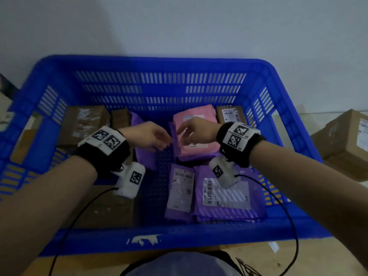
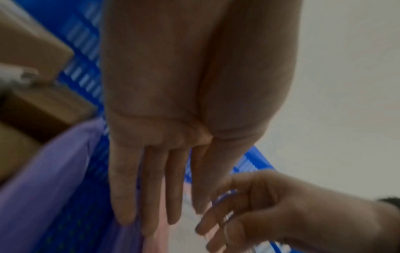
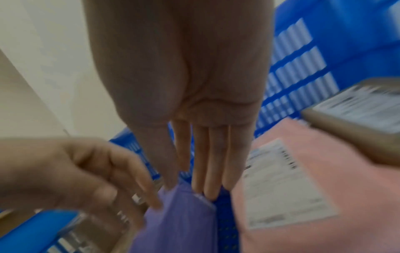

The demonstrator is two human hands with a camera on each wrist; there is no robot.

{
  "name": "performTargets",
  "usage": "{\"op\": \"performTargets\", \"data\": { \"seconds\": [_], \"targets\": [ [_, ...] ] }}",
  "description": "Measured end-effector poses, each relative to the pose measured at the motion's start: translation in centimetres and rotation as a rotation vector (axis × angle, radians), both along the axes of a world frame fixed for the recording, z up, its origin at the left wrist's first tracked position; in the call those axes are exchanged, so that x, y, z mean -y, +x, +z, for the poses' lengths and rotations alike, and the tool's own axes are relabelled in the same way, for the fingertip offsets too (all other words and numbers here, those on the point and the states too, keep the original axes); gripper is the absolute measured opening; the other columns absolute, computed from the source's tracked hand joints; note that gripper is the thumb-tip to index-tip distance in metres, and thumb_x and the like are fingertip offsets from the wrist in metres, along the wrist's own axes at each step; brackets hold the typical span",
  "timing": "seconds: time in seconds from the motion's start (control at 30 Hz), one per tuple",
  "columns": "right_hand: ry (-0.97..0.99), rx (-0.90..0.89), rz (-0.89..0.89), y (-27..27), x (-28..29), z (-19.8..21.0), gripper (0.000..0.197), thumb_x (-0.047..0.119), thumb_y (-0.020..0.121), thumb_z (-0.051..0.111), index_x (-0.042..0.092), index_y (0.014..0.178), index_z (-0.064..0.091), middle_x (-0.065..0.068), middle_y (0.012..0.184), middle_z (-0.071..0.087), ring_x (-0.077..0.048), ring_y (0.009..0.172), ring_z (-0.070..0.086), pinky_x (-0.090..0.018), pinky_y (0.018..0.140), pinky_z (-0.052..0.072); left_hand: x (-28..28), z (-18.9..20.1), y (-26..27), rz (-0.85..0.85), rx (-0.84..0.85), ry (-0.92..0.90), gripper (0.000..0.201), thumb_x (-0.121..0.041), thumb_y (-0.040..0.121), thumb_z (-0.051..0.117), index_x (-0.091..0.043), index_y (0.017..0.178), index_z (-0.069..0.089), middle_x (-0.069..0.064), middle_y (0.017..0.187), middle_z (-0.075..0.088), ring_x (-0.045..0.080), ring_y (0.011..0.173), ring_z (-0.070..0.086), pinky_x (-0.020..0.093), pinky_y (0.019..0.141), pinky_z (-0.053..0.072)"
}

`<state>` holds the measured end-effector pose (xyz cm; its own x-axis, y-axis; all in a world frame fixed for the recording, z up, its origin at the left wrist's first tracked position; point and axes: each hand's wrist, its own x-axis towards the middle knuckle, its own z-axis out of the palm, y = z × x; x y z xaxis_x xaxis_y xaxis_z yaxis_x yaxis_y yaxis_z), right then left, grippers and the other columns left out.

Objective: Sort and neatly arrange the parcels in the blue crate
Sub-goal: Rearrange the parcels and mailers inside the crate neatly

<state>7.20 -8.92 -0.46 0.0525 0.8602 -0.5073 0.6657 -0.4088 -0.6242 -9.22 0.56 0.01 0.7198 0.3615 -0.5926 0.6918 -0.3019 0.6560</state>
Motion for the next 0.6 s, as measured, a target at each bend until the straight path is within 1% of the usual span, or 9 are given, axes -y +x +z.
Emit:
{"op": "performTargets", "data": {
  "seconds": [0.07, 0.17, 0.2, 0.27, 0.3, 0.37, 0.4, 0.43, 0.6],
  "targets": [
    [0.037, -0.021, -0.043, -1.3, -1.7, -0.6, 0.042, 0.010, 0.085, 0.066, 0.004, 0.125, 0.056, -0.020, 0.112, 0.067, -0.028, 0.093, 0.064, -0.037, 0.079, 0.055, -2.0, 0.5, -1.8, 0.059, 0.015, 0.140, 0.029, 0.001, 0.089, 0.057, -0.008, 0.115, 0.065, 0.006, 0.109, 0.066, 0.015, 0.099, 0.060, 0.033, 0.088, 0.051],
    [0.049, -0.130, -0.172, -3.9, -3.9, -2.2, 0.047, 0.019, 0.083, 0.071, 0.005, 0.126, 0.055, -0.017, 0.106, 0.067, -0.022, 0.085, 0.061, -0.030, 0.067, 0.053, -4.1, -0.4, -4.3, 0.191, -0.001, 0.307, 0.032, 0.008, 0.087, 0.054, -0.003, 0.114, 0.066, 0.013, 0.116, 0.067, 0.021, 0.108, 0.062, 0.030, 0.091, 0.047],
    [0.049, -0.151, -0.210, -4.9, -4.7, -2.8, 0.050, 0.023, 0.082, 0.072, 0.005, 0.125, 0.054, -0.013, 0.103, 0.064, -0.021, 0.086, 0.059, -0.032, 0.068, 0.055, -4.4, -0.8, -5.0, 0.209, -0.028, 0.332, 0.034, 0.008, 0.087, 0.051, -0.002, 0.116, 0.066, 0.014, 0.118, 0.066, 0.023, 0.111, 0.061, 0.029, 0.091, 0.046],
    [0.049, -0.127, -0.248, -6.8, -6.1, -4.0, 0.061, 0.036, 0.078, 0.075, 0.006, 0.126, 0.054, -0.005, 0.104, 0.058, -0.019, 0.091, 0.059, -0.036, 0.079, 0.057, -4.6, -1.7, -6.0, 0.198, -0.101, 0.336, 0.037, 0.005, 0.089, 0.048, -0.004, 0.122, 0.063, 0.014, 0.124, 0.064, 0.024, 0.117, 0.058, 0.028, 0.093, 0.044],
    [0.043, -0.110, -0.253, -7.7, -6.8, -4.5, 0.067, 0.040, 0.077, 0.075, 0.006, 0.129, 0.052, -0.004, 0.108, 0.057, -0.018, 0.095, 0.058, -0.035, 0.083, 0.054, -4.6, -2.2, -6.4, 0.191, -0.126, 0.332, 0.039, 0.003, 0.090, 0.045, -0.006, 0.124, 0.061, 0.013, 0.127, 0.062, 0.024, 0.119, 0.057, 0.029, 0.095, 0.044],
    [0.022, -0.080, -0.252, -9.3, -7.7, -5.1, 0.075, 0.044, 0.078, 0.073, 0.005, 0.136, 0.045, -0.007, 0.124, 0.055, -0.023, 0.110, 0.057, -0.034, 0.089, 0.048, -4.6, -3.1, -7.1, 0.201, -0.152, 0.307, 0.041, 0.001, 0.092, 0.041, -0.009, 0.128, 0.058, 0.011, 0.133, 0.058, 0.023, 0.123, 0.054, 0.033, 0.100, 0.045],
    [0.014, -0.062, -0.251, -9.9, -8.1, -5.3, 0.075, 0.043, 0.080, 0.070, 0.004, 0.138, 0.042, -0.010, 0.133, 0.052, -0.026, 0.118, 0.054, -0.033, 0.091, 0.046, -4.7, -3.5, -7.4, 0.206, -0.161, 0.297, 0.042, 0.001, 0.093, 0.039, -0.011, 0.130, 0.057, 0.009, 0.135, 0.056, 0.024, 0.123, 0.053, 0.035, 0.100, 0.046],
    [0.010, -0.043, -0.255, -10.4, -8.4, -5.5, 0.073, 0.042, 0.083, 0.068, 0.004, 0.138, 0.040, -0.012, 0.137, 0.049, -0.028, 0.122, 0.052, -0.033, 0.093, 0.045, -4.8, -3.8, -7.7, 0.210, -0.171, 0.289, 0.044, 0.001, 0.093, 0.038, -0.013, 0.131, 0.056, 0.008, 0.136, 0.055, 0.024, 0.124, 0.052, 0.035, 0.100, 0.046],
    [-0.026, -0.031, -0.319, -11.3, -9.2, -6.4, 0.068, 0.043, 0.085, 0.065, 0.003, 0.135, 0.042, -0.016, 0.135, 0.051, -0.032, 0.120, 0.052, -0.036, 0.094, 0.047, -5.3, -4.2, -8.0, 0.241, -0.178, 0.268, 0.049, 0.004, 0.090, 0.037, -0.013, 0.134, 0.053, 0.010, 0.138, 0.052, 0.025, 0.128, 0.048, 0.036, 0.102, 0.044]
  ]
}}
